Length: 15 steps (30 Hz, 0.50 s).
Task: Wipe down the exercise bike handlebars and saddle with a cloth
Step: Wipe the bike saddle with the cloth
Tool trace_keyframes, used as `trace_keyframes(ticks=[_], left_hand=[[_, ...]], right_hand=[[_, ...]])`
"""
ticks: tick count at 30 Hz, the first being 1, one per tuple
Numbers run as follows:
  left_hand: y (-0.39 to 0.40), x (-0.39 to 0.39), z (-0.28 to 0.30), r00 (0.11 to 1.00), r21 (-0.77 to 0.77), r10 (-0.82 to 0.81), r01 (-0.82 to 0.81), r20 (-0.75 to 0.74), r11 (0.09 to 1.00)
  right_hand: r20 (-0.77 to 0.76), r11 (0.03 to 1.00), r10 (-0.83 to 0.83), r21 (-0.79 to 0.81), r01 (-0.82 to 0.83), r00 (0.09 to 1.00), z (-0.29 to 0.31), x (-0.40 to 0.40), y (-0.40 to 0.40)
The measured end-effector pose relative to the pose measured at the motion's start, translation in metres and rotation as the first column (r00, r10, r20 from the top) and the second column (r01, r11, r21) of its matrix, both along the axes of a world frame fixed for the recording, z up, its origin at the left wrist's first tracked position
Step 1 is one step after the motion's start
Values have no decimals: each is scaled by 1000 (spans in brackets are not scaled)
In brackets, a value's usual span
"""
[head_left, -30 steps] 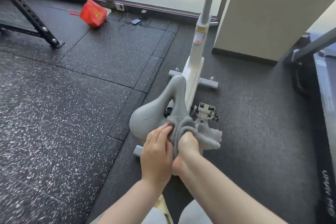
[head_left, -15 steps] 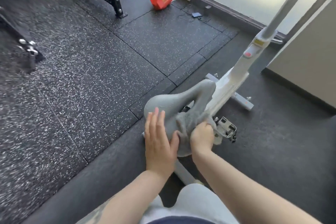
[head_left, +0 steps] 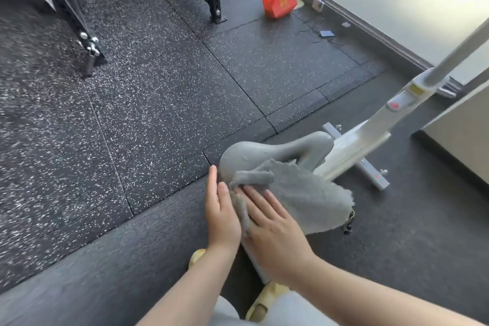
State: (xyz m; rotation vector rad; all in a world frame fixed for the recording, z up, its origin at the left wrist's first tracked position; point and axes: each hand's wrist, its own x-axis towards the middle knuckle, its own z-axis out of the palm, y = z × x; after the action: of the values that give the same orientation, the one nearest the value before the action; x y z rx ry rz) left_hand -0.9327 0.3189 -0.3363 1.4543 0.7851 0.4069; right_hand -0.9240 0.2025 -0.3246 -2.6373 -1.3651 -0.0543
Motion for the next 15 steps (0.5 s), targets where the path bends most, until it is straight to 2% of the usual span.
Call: trace_keyframes(ticks=[2,5,8,12,15], left_hand=[[4,7,4,995,-118,78,-84,-55,990],[9,13,4,994,-160,28,-45,-105,986],[11,16,13,993,-242,-11,-17,-115,970],[34,25,13,990,-416,-5,-55,-142,908],[42,27,6,982,-439,-103,24,-157,898]], right_hand=[[11,996,81,-33,-81,997,-2,6,6],[41,982,176,-76,-172,984,0,8,-15],[107,983,128,-147,-111,986,1,5,-1],[70,967,11,-255,7,997,-3,-2,39],[102,959,117,-268,-86,988,-3,-8,12]])
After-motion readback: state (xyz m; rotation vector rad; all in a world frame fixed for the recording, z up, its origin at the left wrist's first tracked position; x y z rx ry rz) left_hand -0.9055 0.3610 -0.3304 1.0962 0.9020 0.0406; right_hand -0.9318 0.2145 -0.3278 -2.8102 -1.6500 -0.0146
